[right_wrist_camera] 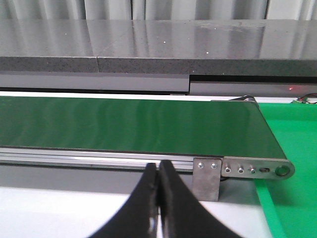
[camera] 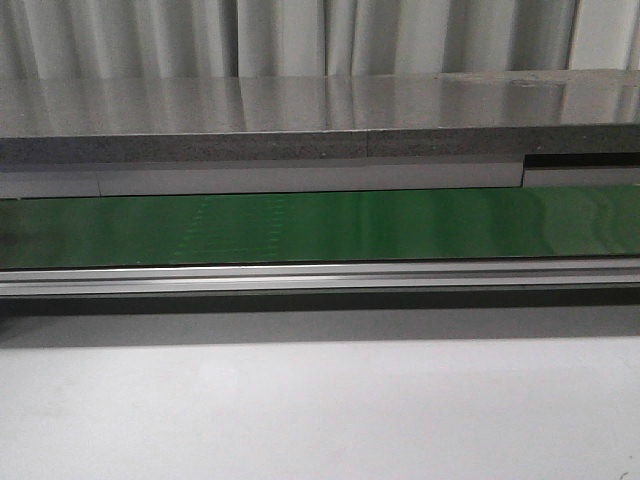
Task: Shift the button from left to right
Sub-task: 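Lift the button and set it on the conveyor belt with the left gripper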
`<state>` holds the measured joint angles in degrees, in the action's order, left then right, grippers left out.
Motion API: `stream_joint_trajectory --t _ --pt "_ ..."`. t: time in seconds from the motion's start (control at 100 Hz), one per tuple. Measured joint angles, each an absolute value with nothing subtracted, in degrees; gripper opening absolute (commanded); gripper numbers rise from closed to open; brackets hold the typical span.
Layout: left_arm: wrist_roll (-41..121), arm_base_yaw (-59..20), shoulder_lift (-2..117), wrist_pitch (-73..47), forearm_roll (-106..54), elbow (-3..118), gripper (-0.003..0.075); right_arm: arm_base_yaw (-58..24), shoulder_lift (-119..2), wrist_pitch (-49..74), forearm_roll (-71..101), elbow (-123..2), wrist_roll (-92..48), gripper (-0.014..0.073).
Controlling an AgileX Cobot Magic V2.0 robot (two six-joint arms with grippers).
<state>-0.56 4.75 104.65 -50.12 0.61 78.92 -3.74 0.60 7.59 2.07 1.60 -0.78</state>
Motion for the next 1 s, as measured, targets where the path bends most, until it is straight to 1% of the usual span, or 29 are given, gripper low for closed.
stream_joint_trajectory --t 0.01,0.02,0.05,0.1,0.15,0.19,0.56,1.0 --pt "-0.56 4.75 104.65 -50.23 0.61 78.92 0.0405 -3.74 0.6 7.59 2.07 1.6 -0.78 -0.0067" --pt "-0.56 4.75 104.65 -50.23 0.61 78.92 0.0405 -3.74 0.6 7.59 2.07 1.6 -0.78 -0.0067" --pt "-0.56 4.75 104.65 -50.23 0.61 78.92 0.0475 -3.74 0.6 7.59 2.07 1.6 -0.78 -0.0067" --pt "-0.56 4.75 104.65 -50.34 0.61 78.92 0.0554 -3.74 0.6 7.59 2.07 1.6 -0.78 -0.0067" --pt "-0.56 4.75 104.65 -50.34 0.61 78.92 0.0604 -3.74 0.6 7.59 2.07 1.6 -0.78 -0.0067" --pt "-0.56 4.75 104.65 -50.34 0.61 78.92 0.0624 -3.74 0.6 7.59 2.07 1.6 -0.78 -0.0067" --pt "0.0 4.75 104.07 -51.64 -1.72 78.92 0.0624 -3.74 0.6 7.59 2.07 1.6 -0.78 -0.0067" --pt "4.5 4.66 95.02 -51.77 -5.74 78.92 0.0621 -3.74 0.6 7.59 2.07 1.6 -0.78 -0.0067"
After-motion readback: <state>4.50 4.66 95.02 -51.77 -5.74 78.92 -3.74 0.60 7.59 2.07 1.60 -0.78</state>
